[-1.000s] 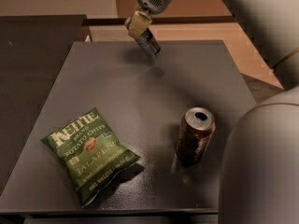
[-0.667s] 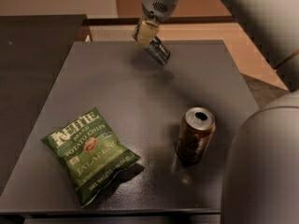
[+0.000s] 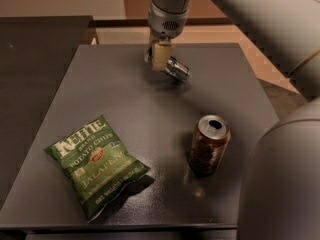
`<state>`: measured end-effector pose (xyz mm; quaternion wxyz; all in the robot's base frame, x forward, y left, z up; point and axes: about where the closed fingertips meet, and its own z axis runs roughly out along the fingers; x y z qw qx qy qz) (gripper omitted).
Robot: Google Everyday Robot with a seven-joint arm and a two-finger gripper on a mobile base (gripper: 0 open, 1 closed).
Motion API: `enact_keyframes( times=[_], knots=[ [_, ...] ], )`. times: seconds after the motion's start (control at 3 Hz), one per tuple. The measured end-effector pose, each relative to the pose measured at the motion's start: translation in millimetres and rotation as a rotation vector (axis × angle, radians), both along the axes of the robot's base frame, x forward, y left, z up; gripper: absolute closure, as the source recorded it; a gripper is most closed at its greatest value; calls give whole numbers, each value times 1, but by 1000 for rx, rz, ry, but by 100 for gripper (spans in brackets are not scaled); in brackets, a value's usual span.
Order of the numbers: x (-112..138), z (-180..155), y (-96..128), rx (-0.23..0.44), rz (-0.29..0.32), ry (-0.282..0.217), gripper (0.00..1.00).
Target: Knock redbull can over
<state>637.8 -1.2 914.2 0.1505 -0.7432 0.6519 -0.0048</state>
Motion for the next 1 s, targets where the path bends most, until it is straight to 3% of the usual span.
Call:
enact_keyframes(
  times=[0.33, 0.67, 1.0],
  knots=[
    [-10, -15, 2, -59, 59, 22, 36],
    [-8, -17, 3, -56, 59, 19, 12],
    [-7, -18, 4, -54, 60, 16, 0]
  ],
)
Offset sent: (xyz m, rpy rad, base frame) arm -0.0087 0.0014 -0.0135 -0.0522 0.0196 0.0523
